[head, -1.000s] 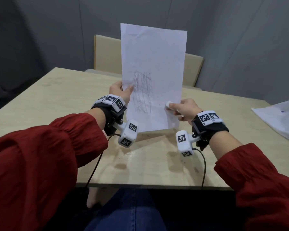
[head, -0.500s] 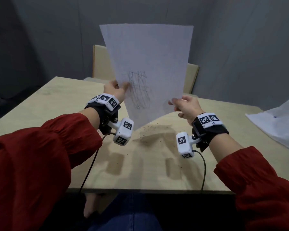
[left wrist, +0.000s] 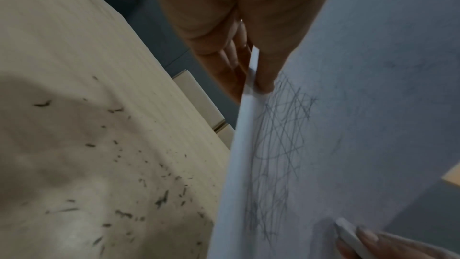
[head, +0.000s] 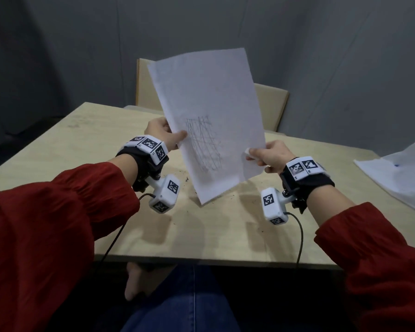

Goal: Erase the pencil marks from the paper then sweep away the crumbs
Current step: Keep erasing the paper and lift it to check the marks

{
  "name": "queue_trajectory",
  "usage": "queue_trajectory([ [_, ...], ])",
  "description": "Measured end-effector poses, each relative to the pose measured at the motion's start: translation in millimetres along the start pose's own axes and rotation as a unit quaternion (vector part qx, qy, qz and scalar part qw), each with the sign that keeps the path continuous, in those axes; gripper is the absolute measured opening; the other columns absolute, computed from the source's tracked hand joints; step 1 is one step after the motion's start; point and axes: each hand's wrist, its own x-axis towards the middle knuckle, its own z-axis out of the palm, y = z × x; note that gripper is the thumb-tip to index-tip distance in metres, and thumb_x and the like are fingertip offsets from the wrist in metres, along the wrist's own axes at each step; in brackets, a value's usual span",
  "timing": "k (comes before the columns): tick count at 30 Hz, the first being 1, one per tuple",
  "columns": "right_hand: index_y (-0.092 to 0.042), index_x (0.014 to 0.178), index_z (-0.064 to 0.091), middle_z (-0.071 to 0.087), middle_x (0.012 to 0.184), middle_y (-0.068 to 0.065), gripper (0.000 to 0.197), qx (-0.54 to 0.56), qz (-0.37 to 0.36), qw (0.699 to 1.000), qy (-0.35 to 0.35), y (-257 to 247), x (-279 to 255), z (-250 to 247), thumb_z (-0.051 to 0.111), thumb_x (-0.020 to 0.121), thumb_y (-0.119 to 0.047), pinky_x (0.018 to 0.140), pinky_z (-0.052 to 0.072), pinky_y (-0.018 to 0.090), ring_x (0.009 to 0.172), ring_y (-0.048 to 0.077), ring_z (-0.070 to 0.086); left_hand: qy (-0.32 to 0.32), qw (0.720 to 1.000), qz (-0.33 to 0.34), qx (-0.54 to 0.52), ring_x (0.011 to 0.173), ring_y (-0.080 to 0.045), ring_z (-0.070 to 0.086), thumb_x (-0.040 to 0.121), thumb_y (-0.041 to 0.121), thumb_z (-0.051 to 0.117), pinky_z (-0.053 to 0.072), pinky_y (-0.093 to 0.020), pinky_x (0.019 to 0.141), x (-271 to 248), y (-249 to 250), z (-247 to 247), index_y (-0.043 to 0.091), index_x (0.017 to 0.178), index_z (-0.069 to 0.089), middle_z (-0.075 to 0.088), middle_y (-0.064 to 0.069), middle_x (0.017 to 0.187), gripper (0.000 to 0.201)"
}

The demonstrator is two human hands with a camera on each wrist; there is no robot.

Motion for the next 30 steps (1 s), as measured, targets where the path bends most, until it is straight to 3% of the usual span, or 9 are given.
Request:
queue_trajectory([
  [6, 0.003, 0.135, 0.028, 0.067, 0.098, 0.012, 0.075, -0.070, -0.002, 0.998, 0.003, 8.8, 7.3, 30.4, 0.075, 0.081, -0.021, 0.051, 0.039, 0.025, 0.070, 0.019, 0.055, -0.031, 0.995, -0.032, 0.086, 0.083, -0.023, 0.070, 0.074, 0.008, 0.083, 0.061, -0.040, 0.072, 5.7, -17.4, 10.4, 0.012, 0.100, 0.060, 0.071, -0.008, 0.100, 0.035],
  [9, 0.000, 0.135, 0.030, 0.053, 0.104, 0.009, 0.087, -0.154, -0.021, 0.987, -0.034, 11.0, 13.3, 47.3, 0.084, 0.071, -0.027, 0.076, 0.053, 0.036, 0.093, 0.026, 0.061, -0.039, 0.986, -0.012, 0.163, 0.087, -0.021, 0.068, 0.075, 0.015, 0.083, 0.059, -0.039, 0.079, 12.6, -22.3, 17.8, 0.014, 0.106, 0.058, 0.069, -0.004, 0.103, 0.040],
  [11, -0.004, 0.130, 0.036, 0.047, 0.105, 0.006, 0.081, -0.198, -0.036, 0.978, -0.056, 11.0, 16.2, 57.9, 0.085, 0.069, -0.026, 0.088, 0.050, 0.036, 0.102, 0.025, 0.058, -0.044, 0.978, 0.010, 0.206, 0.088, -0.019, 0.063, 0.075, 0.014, 0.082, 0.055, -0.033, 0.079, 17.8, -26.8, 20.3, 0.013, 0.113, 0.058, 0.067, -0.004, 0.108, 0.045],
  [15, -0.013, 0.092, 0.061, 0.060, 0.094, 0.004, 0.032, -0.312, -0.080, 0.942, -0.092, 7.1, 20.7, 77.9, 0.083, 0.070, -0.018, 0.073, 0.048, 0.025, 0.088, 0.020, 0.060, -0.074, 0.967, 0.020, 0.242, 0.090, -0.017, 0.059, 0.073, 0.008, 0.082, 0.046, -0.027, 0.076, 28.3, -39.1, 21.1, 0.011, 0.137, 0.042, 0.061, -0.005, 0.122, 0.075],
  [18, -0.010, 0.084, 0.071, 0.068, 0.087, 0.005, 0.017, -0.351, -0.071, 0.926, -0.120, 1.3, 25.4, 86.0, 0.079, 0.069, -0.010, 0.060, 0.049, 0.022, 0.075, 0.019, 0.062, -0.081, 0.966, 0.025, 0.245, 0.115, -0.022, 0.055, 0.069, 0.003, 0.084, 0.048, -0.034, 0.093, 36.2, -43.2, 20.7, 0.008, 0.149, 0.022, 0.045, -0.010, 0.141, 0.102],
  [20, -0.009, 0.087, 0.074, 0.070, 0.087, 0.006, 0.020, -0.385, -0.082, 0.907, -0.146, -3.8, 30.0, 87.7, 0.077, 0.068, -0.009, 0.050, 0.044, 0.018, 0.073, 0.017, 0.061, -0.085, 0.939, 0.062, 0.327, 0.140, -0.025, 0.032, 0.070, 0.007, 0.084, 0.031, -0.032, 0.112, 42.1, -44.7, 19.3, 0.006, 0.152, 0.015, 0.027, -0.013, 0.154, 0.108],
  [22, -0.009, 0.089, 0.074, 0.071, 0.088, 0.005, 0.022, -0.412, -0.096, 0.891, -0.163, -9.2, 34.4, 88.7, 0.077, 0.067, -0.009, 0.051, 0.045, 0.019, 0.075, 0.018, 0.062, -0.119, 0.903, 0.101, 0.400, 0.147, -0.024, 0.017, 0.076, 0.014, 0.080, 0.017, -0.028, 0.115, 46.3, -46.3, 19.4, 0.009, 0.152, 0.019, 0.014, -0.012, 0.160, 0.098],
  [26, -0.009, 0.087, 0.073, 0.063, 0.080, 0.001, 0.015, -0.366, -0.162, 0.909, -0.120, -15.1, 52.1, 89.8, 0.073, 0.072, -0.003, 0.059, 0.046, 0.021, 0.075, 0.017, 0.059, -0.222, 0.846, 0.151, 0.461, 0.143, -0.021, 0.027, 0.083, 0.030, 0.074, 0.021, -0.026, 0.112, 51.0, -47.6, 28.9, 0.014, 0.143, 0.044, 0.027, -0.004, 0.158, 0.070],
  [30, -0.008, 0.089, 0.073, 0.063, 0.085, 0.002, 0.018, -0.327, -0.195, 0.922, -0.076, -16.1, 72.5, 97.7, 0.059, 0.081, 0.000, 0.057, 0.043, 0.017, 0.078, 0.017, 0.058, -0.297, 0.793, 0.111, 0.520, 0.143, -0.022, 0.029, 0.078, 0.053, 0.073, 0.025, -0.034, 0.115, 57.2, -55.7, 42.8, 0.014, 0.147, 0.037, 0.032, -0.004, 0.156, 0.087],
])
